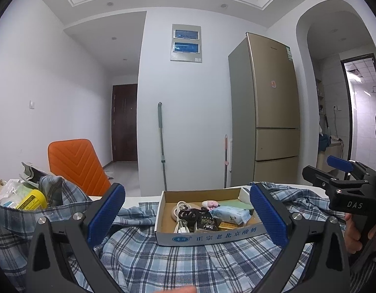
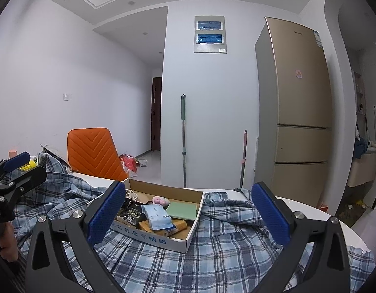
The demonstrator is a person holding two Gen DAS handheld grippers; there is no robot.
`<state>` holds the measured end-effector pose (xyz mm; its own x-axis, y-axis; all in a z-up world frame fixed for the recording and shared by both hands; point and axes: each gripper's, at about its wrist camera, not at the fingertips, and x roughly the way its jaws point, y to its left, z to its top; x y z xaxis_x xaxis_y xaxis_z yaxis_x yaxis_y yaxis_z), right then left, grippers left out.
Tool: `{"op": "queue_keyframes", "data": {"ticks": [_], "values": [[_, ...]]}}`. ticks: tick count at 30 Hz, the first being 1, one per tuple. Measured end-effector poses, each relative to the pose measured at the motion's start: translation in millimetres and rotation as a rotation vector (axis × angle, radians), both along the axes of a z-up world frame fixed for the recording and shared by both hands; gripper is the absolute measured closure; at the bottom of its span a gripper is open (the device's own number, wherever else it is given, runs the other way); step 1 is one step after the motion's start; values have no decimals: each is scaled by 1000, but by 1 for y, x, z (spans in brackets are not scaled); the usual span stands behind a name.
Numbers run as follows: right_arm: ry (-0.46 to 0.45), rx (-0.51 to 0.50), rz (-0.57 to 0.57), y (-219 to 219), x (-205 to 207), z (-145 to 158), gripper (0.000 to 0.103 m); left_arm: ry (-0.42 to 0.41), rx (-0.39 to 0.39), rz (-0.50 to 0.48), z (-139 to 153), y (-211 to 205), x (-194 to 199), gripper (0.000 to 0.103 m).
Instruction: Organize soft objects
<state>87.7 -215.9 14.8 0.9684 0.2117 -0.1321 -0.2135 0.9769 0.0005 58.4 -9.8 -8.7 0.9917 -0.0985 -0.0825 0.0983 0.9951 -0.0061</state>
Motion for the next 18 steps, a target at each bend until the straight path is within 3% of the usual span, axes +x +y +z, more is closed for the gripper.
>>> {"op": "queue_keyframes", "data": {"ticks": [18], "values": [[9, 19, -3, -2, 3, -1, 0, 1, -24, 17, 0, 6, -1, 0]]}}
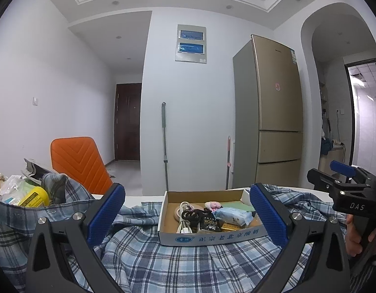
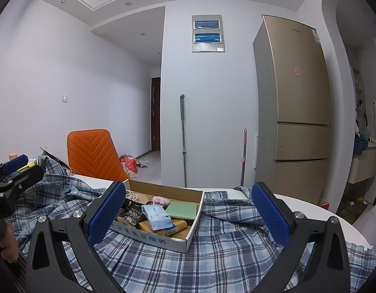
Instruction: Organize soft objects
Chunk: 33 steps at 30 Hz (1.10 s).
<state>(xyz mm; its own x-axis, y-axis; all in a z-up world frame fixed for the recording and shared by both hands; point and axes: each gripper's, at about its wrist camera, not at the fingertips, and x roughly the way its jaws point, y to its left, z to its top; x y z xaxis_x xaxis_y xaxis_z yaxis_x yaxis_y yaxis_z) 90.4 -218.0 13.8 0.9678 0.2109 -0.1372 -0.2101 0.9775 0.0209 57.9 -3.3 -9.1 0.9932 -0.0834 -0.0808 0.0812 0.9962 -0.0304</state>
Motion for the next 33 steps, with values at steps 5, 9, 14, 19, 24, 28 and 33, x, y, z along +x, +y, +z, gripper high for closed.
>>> {"op": "queue_keyframes", "data": {"ticks": [5, 9, 14, 19, 24, 28, 33], "values": [[0, 0, -1, 0, 0, 0, 0, 3, 3, 2, 0, -1, 2, 0], [-1, 1, -1, 0, -1, -1, 0, 6, 1, 2, -1, -1, 2, 0], [-3, 0, -2, 1, -1, 0, 0, 5, 2, 1, 0, 0, 1, 0], [-2, 2, -2, 1, -1, 0, 0, 26, -2, -1, -2, 0, 5, 0], [3, 2, 11, 1, -1, 0, 0, 28, -2, 4, -3, 2, 5, 0], [4, 2, 7, 2, -1, -1, 0, 27, -3, 3, -4, 2, 6, 0], [4, 0, 7, 1, -1, -1, 0, 27, -2, 3, -4, 2, 6, 0]]}}
